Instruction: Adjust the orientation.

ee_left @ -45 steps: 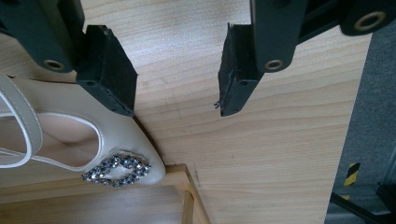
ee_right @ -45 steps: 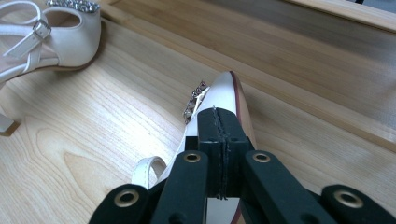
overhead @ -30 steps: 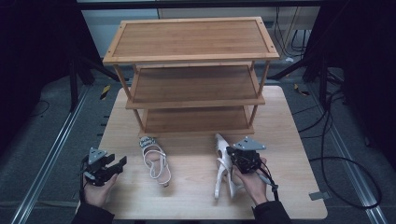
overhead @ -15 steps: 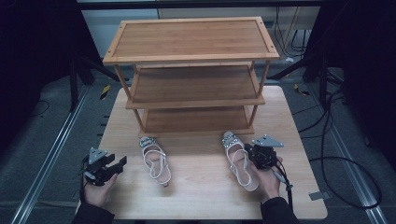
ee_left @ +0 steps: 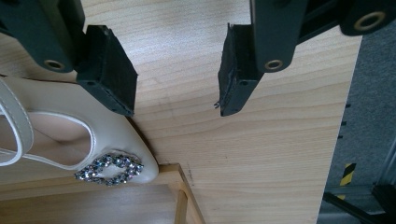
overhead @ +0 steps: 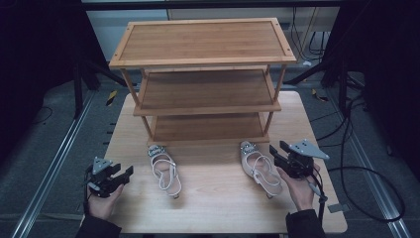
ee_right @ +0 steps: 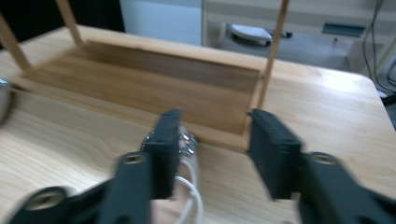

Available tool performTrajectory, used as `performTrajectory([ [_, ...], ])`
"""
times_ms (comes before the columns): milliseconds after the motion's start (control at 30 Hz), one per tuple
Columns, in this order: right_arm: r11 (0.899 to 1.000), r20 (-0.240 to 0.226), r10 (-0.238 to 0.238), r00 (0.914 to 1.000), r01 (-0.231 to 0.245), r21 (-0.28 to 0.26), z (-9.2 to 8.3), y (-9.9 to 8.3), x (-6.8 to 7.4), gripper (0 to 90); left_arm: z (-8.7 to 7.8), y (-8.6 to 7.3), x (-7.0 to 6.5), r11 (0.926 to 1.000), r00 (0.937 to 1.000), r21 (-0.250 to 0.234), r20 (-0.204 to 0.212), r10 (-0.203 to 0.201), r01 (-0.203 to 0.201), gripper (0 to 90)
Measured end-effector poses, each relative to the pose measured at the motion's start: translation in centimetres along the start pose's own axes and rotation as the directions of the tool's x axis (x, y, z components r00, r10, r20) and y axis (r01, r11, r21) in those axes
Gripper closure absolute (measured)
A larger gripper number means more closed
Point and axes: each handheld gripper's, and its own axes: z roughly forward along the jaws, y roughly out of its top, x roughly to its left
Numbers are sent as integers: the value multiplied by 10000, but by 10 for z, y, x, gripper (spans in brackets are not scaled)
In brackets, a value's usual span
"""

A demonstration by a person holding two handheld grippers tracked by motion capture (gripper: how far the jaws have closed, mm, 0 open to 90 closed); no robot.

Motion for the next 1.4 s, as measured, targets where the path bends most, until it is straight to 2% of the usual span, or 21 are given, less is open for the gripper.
performTrajectory([
  [100, 9999, -246, 137, 9996, -136, 39, -6, 8, 7, 361, 0, -1, 0, 10000, 10000, 22, 3, 19, -19, 443],
  [200, 9986, -628, -13, 9980, 46, 524, -3, 9, 15, 226, 0, -1, 0, 10000, 10000, 24, -22, 33, -33, 436],
  [333, 9953, -930, -129, 9956, 217, 941, 4, 2, 22, 142, 1, -1, 2, 10000, 10000, 14, -52, 21, -21, 422],
  [467, 9904, -982, -360, 9945, 486, 1293, 5, -5, 28, 117, 1, -2, 4, 10000, 9999, 23, -106, -9, 10, 412],
  [500, 9880, -897, -488, 9948, 613, 1419, 2, -8, 29, 108, 1, -2, 4, 10000, 9999, 9, -134, -26, 26, 408],
  [633, 9859, -730, -508, 9960, 616, 1553, -7, -18, 30, 98, 0, -2, 4, 10000, 9999, -6, -165, -21, 21, 404],
  [733, 9799, -611, -687, 9958, 789, 1835, -13, -29, 29, 92, 1, -2, 3, 10000, 9998, 24, -177, -31, 32, 401],
  [933, 9730, -653, -506, 9966, 639, 2218, -13, -43, 30, 92, 1, -2, 4, 10000, 9998, 37, -179, -44, 45, 400],
  [1067, 9640, -729, -467, 9962, 640, 2580, -10, -56, 35, 92, 0, -3, 4, 10000, 9997, 36, -212, -92, 93, 400],
  [1200, 9543, -829, -517, 9952, 737, 2897, 1, -65, 41, 97, 0, -3, 5, 9999, 9997, 75, -233, -66, 68, 401],
  [1400, 9565, -781, -411, 9961, 618, 2850, 9, -69, 40, 123, 1, -3, 6, 9999, 9997, 104, -227, -50, 53, 403],
])
